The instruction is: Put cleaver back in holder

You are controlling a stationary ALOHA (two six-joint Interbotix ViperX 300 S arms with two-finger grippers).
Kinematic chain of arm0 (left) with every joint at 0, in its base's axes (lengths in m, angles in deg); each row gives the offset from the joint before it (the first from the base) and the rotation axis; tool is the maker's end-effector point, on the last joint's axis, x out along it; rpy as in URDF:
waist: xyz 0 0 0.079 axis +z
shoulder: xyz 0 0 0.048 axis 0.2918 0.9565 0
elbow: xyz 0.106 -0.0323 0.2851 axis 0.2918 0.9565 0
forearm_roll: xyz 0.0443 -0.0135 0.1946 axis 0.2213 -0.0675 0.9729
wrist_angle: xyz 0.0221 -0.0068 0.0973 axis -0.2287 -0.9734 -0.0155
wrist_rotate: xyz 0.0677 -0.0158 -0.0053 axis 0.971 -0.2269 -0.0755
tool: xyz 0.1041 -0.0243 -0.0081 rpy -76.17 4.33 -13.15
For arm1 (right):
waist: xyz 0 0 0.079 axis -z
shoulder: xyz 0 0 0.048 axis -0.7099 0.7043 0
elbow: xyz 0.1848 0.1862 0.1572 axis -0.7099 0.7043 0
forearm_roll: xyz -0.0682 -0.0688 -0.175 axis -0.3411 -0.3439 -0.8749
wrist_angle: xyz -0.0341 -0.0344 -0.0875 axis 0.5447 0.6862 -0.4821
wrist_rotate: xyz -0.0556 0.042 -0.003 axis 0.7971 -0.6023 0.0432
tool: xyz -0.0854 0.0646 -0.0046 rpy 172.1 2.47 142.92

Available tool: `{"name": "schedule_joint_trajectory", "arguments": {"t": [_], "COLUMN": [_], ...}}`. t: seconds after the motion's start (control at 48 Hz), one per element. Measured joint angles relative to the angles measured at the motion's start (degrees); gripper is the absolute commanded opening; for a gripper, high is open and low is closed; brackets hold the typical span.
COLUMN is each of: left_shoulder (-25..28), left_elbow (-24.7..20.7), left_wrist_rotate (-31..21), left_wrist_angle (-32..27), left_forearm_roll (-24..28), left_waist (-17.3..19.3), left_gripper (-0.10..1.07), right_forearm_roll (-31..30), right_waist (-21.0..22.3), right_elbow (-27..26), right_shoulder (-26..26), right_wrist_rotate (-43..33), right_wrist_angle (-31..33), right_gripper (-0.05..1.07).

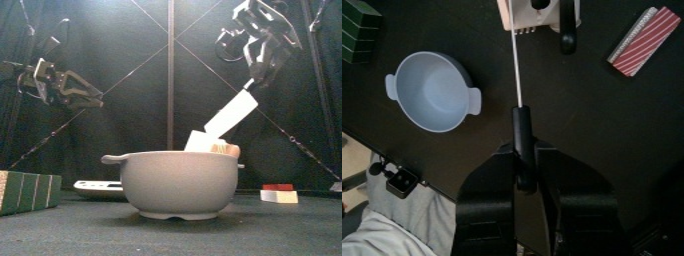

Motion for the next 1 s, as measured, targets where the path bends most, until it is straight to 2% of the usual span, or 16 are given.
{"name": "schedule_joint_trajectory", "arguments": {"t": [0.771,1.0], "left_shoulder": [0.0,0.0], "left_elbow": [0.2,0.3], "left_wrist_rotate": [0.0,0.0], "left_wrist_angle": [0.0,0.0], "left_forearm_roll": [0.0,0.1], "left_waist": [0.0,0.0], "left_gripper": [0.84,0.84], "right_forearm_roll": [0.7,1.9], "right_waist": [1.0,2.3], "right_elbow": [-5.4,-6.6], "right_shoulder": [3.9,5.2], "right_wrist_rotate": [5.1,9.2], "right_wrist_angle": [6.2,6.5], "right_gripper": [0.42,0.42]}}
